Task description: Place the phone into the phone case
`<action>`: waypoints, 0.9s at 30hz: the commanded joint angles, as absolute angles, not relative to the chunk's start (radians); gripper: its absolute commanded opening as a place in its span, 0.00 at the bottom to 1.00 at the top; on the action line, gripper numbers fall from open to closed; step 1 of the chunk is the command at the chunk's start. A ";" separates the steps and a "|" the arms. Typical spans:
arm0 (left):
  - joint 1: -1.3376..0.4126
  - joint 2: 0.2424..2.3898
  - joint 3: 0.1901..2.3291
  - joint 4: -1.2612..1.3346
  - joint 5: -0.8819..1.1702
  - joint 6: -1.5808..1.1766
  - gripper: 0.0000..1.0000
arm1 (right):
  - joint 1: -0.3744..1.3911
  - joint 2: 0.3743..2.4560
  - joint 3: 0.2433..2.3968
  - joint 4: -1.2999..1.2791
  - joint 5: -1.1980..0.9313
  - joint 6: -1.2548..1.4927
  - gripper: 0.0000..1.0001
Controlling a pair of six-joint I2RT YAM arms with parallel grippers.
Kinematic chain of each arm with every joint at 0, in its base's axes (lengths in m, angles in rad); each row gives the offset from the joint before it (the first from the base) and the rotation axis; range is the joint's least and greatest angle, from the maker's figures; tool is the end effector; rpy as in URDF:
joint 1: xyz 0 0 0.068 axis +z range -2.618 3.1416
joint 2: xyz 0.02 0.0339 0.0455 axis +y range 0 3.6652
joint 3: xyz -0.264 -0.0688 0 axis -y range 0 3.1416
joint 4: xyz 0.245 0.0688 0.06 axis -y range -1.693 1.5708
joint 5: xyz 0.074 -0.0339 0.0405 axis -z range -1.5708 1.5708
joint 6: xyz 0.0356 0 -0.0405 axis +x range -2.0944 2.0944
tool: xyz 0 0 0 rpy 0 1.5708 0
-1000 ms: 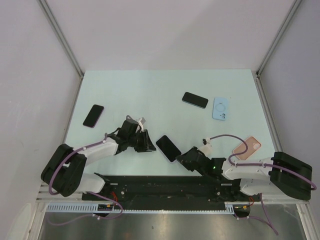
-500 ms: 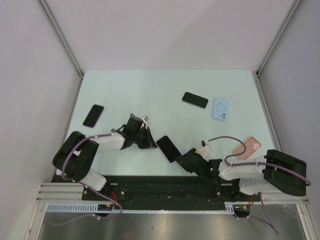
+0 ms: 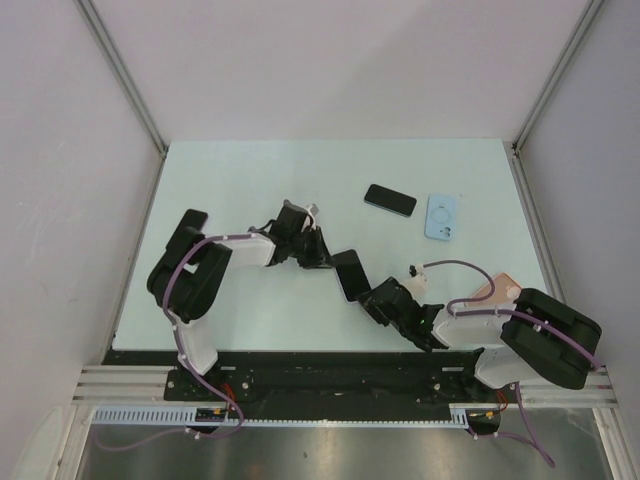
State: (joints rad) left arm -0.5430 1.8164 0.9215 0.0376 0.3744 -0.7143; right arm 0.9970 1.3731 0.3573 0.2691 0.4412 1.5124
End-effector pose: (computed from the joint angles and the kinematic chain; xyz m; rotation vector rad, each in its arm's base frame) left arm 0.2967 -0.1943 0.1350 -0.0397 2.6149 -0.9714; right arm 0.1355 0.1817 0.1236 0.8249 2.2224 0.8156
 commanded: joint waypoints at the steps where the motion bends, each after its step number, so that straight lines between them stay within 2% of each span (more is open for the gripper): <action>1: -0.557 1.878 1.046 0.012 0.417 -0.683 0.20 | 0.991 1.365 0.368 0.379 0.396 1.445 0.33; 6: -0.555 1.893 1.121 0.006 0.440 -0.667 0.23 | 1.017 1.310 0.377 0.325 0.385 1.399 0.38; 10: -0.551 1.826 1.163 -0.147 0.367 -0.627 0.29 | 1.022 1.229 0.405 0.223 0.394 1.338 0.45; 12: -0.546 1.778 1.158 -0.188 0.312 -0.611 0.44 | 1.008 1.204 0.432 0.177 0.399 1.220 0.51; 13: -0.537 1.748 1.155 -0.231 0.296 -0.606 0.53 | 0.973 1.177 0.480 0.135 0.416 1.186 0.58; 14: -0.534 1.693 1.152 -0.250 0.282 -0.591 0.70 | 0.957 1.161 0.503 0.020 0.442 1.125 0.61; 15: -0.529 1.657 1.144 -0.291 0.250 -0.581 0.78 | 0.933 1.143 0.517 -0.001 0.468 1.085 0.66; 16: -0.528 1.629 1.143 -0.317 0.230 -0.569 0.92 | 0.869 1.112 0.538 -0.046 0.469 1.028 0.81; 17: -0.526 1.571 1.143 -0.340 0.206 -0.543 1.00 | 0.823 1.098 0.549 -0.057 0.462 0.988 0.86; 22: -0.508 1.425 1.121 -0.495 0.060 -0.509 1.00 | 0.580 1.146 0.664 -0.011 0.280 0.554 0.89; 24: -0.479 1.352 1.077 -0.506 0.054 -0.528 1.00 | 0.502 1.227 0.748 0.033 0.195 0.350 0.89; 27: -0.430 1.261 1.005 -0.486 0.100 -0.551 1.00 | 0.431 1.351 0.868 0.060 0.123 0.195 0.90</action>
State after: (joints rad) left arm -0.4889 1.3632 1.0908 -0.4252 0.1307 -0.5480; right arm 0.5053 1.2278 0.7212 0.0181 0.2737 0.5758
